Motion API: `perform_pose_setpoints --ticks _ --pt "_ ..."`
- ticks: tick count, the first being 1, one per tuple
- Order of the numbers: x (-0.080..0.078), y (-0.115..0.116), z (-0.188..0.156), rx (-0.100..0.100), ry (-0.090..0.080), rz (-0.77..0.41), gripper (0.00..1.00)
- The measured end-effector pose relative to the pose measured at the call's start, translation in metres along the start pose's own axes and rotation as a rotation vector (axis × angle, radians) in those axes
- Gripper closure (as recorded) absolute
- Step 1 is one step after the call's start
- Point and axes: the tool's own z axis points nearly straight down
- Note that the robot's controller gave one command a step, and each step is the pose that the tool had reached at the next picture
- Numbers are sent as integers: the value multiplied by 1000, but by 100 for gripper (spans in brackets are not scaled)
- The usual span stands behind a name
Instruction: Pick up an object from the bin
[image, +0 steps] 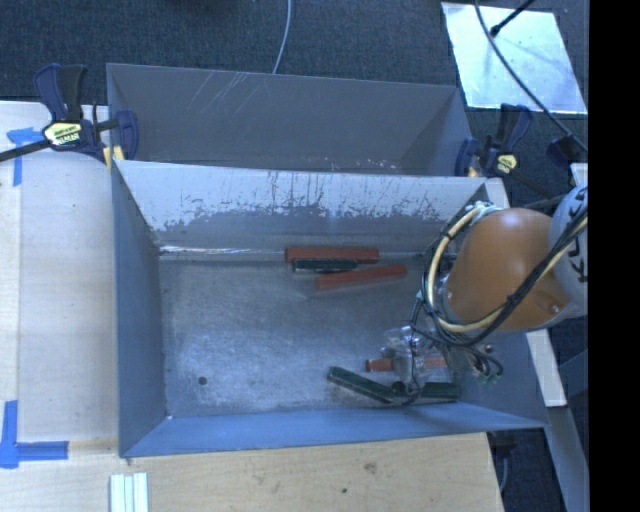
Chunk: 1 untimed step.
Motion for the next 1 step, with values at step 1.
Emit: perform_pose_setpoints --ticks 1 --pt "-1 -1 -14 2 -4 0 100"
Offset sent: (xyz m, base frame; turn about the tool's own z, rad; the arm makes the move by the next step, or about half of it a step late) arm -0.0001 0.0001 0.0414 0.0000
